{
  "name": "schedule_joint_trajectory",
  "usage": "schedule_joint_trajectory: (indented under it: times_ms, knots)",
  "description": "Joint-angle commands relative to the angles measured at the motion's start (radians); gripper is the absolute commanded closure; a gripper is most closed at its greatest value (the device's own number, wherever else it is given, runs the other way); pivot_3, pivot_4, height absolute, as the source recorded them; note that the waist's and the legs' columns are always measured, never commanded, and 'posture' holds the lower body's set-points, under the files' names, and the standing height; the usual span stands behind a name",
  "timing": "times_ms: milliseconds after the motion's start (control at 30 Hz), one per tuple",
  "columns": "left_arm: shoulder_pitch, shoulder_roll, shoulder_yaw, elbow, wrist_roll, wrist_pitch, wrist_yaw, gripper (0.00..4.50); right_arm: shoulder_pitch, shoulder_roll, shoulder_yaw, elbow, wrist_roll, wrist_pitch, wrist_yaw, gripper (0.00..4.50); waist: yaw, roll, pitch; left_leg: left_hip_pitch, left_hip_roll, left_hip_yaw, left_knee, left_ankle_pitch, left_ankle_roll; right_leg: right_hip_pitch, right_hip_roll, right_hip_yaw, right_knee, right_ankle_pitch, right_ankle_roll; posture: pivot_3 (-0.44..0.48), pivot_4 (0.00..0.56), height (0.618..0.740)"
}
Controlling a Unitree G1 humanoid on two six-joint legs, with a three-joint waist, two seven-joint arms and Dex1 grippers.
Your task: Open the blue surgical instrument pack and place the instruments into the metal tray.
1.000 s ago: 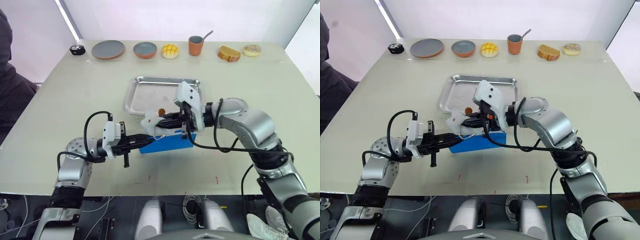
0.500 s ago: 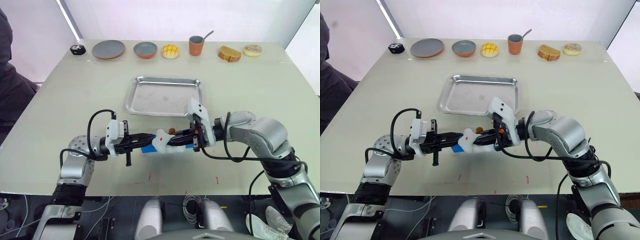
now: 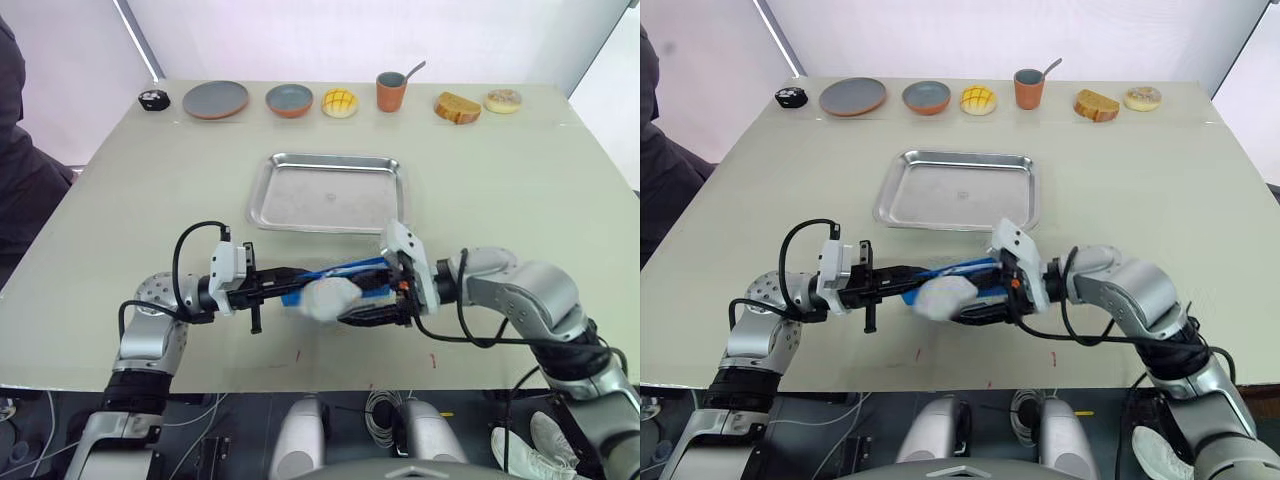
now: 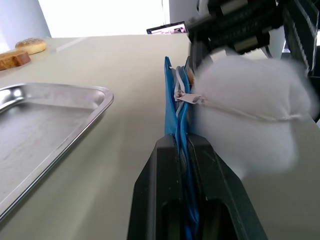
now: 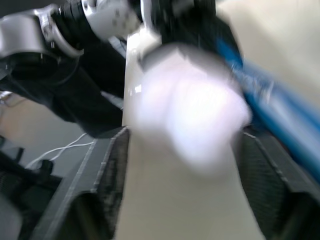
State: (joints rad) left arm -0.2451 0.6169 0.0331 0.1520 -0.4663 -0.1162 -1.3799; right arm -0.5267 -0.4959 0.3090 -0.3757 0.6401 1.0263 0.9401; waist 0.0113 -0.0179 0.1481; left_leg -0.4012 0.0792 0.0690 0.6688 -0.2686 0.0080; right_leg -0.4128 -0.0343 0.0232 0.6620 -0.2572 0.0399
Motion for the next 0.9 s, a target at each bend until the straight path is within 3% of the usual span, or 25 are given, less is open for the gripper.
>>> schedule_joint_trajectory:
  times_ms: [33,333,500,900]
  knots:
    - [0.007,0.009,-0.017,0.035,0.034,-0.006,-0.011,4.50,0.006,-0.026,-0.060,-0.073,0.056,-0.017,0.030,1.49,-0.001,0.000,0.000,0.000,0.000,0.000,0.000,0.000,0.000,0.000,0.000,0.000,0.000,0.000,0.000,0.000,0.150,0.740]
    - [0.001,0.004,-0.021,0.058,0.034,-0.032,-0.013,4.50,0.070,-0.090,-0.173,-0.086,0.070,-0.176,0.085,1.49,0.000,0.000,0.000,0.000,0.000,-0.001,0.000,0.000,0.000,0.000,0.001,0.000,0.000,0.000,0.000,0.000,0.150,0.740]
    - [0.002,0.005,-0.020,0.058,0.030,-0.038,-0.013,4.50,0.143,-0.145,-0.280,-0.057,0.077,-0.281,0.139,0.12,0.000,0.000,0.000,0.000,0.000,0.000,0.000,0.000,0.000,0.000,0.001,0.000,0.000,0.000,0.000,0.000,0.150,0.740]
    - [-0.017,0.002,-0.022,0.065,0.030,-0.036,-0.010,4.50,0.346,-0.401,-0.572,0.084,0.066,-0.480,0.349,0.12,0.001,0.000,0.000,0.001,0.000,0.000,0.000,0.000,0.000,0.000,0.001,0.002,0.000,0.000,0.000,0.000,0.150,0.740]
